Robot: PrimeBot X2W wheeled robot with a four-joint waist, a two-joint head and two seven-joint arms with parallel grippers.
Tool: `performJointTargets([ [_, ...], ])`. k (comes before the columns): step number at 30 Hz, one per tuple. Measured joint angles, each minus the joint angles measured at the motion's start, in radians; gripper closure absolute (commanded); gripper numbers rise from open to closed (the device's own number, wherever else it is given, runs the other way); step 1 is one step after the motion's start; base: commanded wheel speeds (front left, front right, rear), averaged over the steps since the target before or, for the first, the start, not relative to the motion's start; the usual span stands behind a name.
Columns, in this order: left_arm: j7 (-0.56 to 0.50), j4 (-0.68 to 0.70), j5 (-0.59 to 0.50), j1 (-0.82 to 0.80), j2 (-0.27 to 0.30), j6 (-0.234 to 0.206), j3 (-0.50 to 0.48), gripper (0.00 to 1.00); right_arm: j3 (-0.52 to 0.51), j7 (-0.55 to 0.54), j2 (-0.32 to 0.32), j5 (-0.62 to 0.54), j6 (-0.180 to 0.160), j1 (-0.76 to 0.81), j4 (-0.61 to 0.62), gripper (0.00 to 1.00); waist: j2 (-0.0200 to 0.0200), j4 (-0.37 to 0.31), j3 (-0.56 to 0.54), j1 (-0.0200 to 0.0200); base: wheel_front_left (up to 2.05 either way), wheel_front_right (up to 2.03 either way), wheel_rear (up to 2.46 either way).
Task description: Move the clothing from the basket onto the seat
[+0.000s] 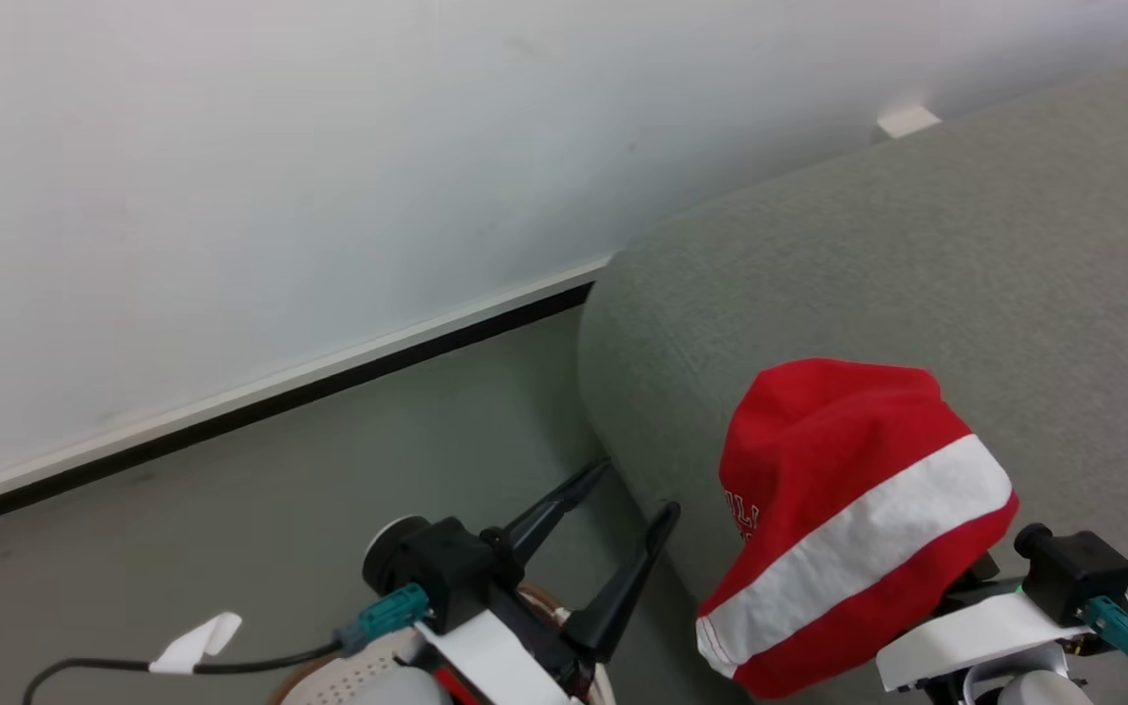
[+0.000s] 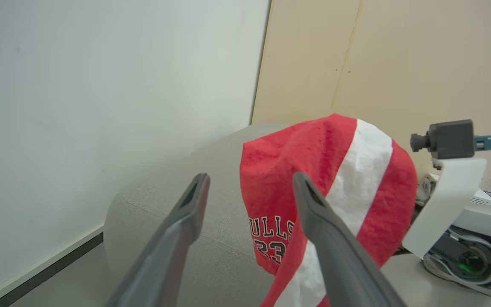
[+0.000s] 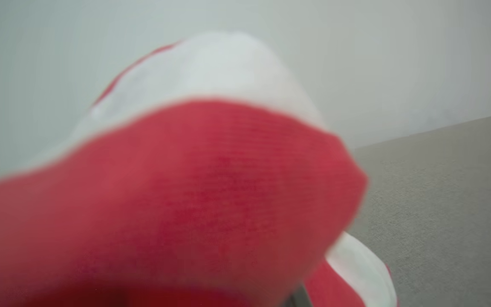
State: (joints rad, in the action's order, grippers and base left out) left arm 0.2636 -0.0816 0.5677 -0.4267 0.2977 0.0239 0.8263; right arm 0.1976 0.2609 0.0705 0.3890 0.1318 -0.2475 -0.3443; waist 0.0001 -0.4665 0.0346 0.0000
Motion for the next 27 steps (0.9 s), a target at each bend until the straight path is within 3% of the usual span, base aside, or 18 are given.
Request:
performJointTargets([
  [6, 0.0, -0.024, -0.032, 0.025, -0.026, 0.035, -0.033, 0.0, -0.045, 0.0, 0.01, 0.01, 0.0, 0.018, 0.023, 1.0, 0.0, -0.041, 0.011, 0.0, 0.0, 0.0, 0.0],
  [15, 0.0, -0.043, -0.069, 0.025, -0.038, 0.07, -0.063, 0.0, -0.118, 0.0, 0.02, 0.011, 0.0, -0.025, 0.054, 1.0, 0.0, -0.021, 0.051, 0.0, 0.0, 0.0, 0.0],
  [27, -0.024, 0.037, -0.081, -0.038, 0.107, 0.091, -0.089, 0.0, -0.29, -0.12, 0.08, 0.041, 0.0, -0.416, -0.073, 1.0, 0.0, 0.047, 0.268, 0.0001, 0.0, 0.0, 0.0],
])
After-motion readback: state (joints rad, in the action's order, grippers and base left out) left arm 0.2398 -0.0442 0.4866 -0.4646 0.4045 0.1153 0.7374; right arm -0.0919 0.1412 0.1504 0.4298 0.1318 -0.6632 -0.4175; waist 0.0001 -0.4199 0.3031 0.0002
